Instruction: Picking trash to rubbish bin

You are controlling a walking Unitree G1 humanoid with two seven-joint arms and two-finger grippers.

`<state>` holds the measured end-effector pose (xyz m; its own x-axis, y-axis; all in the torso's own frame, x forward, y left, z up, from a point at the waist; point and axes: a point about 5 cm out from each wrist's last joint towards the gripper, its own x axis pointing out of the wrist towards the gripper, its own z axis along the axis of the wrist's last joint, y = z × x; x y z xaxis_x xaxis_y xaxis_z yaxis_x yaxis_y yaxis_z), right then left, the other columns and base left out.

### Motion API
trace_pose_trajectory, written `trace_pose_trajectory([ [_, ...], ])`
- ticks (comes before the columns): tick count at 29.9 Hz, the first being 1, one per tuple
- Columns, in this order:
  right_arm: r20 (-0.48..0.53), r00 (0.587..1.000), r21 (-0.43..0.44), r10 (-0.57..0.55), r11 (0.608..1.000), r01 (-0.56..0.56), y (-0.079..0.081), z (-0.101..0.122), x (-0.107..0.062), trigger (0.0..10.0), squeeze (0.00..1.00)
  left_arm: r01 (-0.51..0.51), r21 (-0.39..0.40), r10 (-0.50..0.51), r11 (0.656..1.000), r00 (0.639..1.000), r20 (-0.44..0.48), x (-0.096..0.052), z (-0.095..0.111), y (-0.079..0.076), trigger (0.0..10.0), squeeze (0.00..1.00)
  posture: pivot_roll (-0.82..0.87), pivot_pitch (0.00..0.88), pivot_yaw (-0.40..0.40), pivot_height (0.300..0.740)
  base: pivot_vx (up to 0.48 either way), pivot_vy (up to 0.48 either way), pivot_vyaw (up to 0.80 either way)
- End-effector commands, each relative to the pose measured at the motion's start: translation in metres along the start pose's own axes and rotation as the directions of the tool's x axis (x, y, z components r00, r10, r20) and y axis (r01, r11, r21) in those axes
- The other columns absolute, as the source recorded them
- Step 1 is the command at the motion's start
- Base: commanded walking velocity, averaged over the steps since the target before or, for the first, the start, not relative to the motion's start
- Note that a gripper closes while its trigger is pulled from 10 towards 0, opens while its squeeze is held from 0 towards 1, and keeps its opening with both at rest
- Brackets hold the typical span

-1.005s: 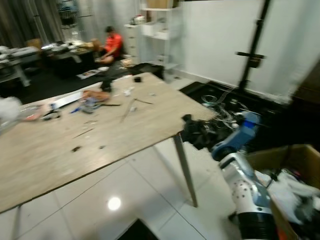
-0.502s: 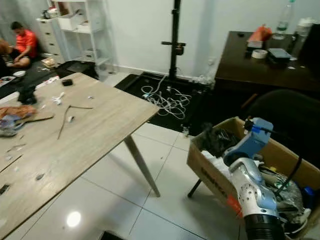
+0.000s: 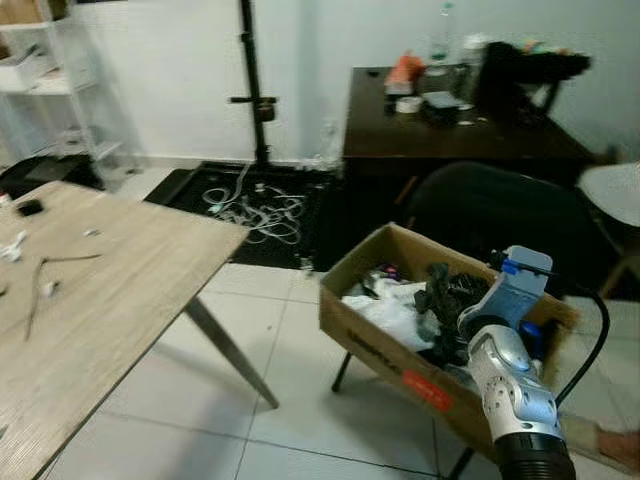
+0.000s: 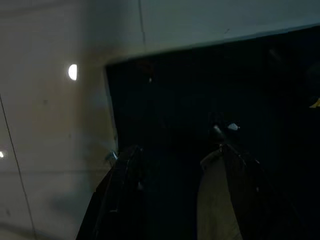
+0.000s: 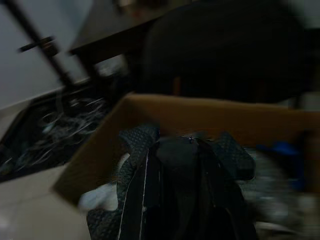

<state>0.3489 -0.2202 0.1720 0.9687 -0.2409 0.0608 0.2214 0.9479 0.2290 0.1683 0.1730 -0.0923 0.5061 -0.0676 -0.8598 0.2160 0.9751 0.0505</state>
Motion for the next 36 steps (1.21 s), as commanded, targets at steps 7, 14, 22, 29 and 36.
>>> trace_pose_trajectory([
  [7, 0.006, 1.0, -0.025, -0.002, 1.0, 0.002, 0.006, -0.0072, -0.0025, 10.0, 0.0, 0.018, 0.026, -0.017, 1.0, 1.0, -0.018, -0.0004, -0.0049, -0.0033, 10.0, 0.0, -0.28, 0.093, 0.111, 0.74, 0.0, 0.0, -0.23],
  [14, 0.007, 1.0, -0.041, -0.004, 0.999, 0.004, 0.0066, -0.0084, -0.0022, 10.0, 0.0, 0.013, 0.009, -0.012, 1.0, 1.0, -0.02, -0.0007, -0.006, -0.0021, 10.0, 0.0, -0.28, 0.095, 0.113, 0.74, 0.0, 0.0, -0.19],
  [22, -0.001, 1.0, -0.029, -0.011, 1.0, 0.011, 0.0053, -0.0098, -0.0013, 10.0, 0.0, 0.011, -0.001, -0.011, 1.0, 1.0, -0.025, -0.0008, -0.0072, -0.0021, 10.0, 0.0, -0.28, 0.094, 0.11, 0.74, 0.0, 0.0, -0.8],
  [29, 0.008, 1.0, -0.03, -0.02, 0.999, 0.02, 0.0038, -0.0089, -0.0007, 10.0, 0.0, 0.015, 0.003, -0.015, 1.0, 1.0, -0.023, -0.0005, -0.0064, -0.0039, 10.0, 0.0, -0.28, 0.093, 0.106, 0.74, 0.0, 0.0, -0.54],
  [36, 0.021, 1.0, -0.031, -0.018, 0.999, 0.018, 0.0031, -0.0073, -0.0002, 10.0, 0.0, 0.026, 0.03, -0.025, 0.999, 0.999, -0.025, -0.0002, -0.0054, -0.0048, 10.0, 0.0, -0.28, 0.094, 0.102, 0.74, 0.049, 0.0, 0.0],
])
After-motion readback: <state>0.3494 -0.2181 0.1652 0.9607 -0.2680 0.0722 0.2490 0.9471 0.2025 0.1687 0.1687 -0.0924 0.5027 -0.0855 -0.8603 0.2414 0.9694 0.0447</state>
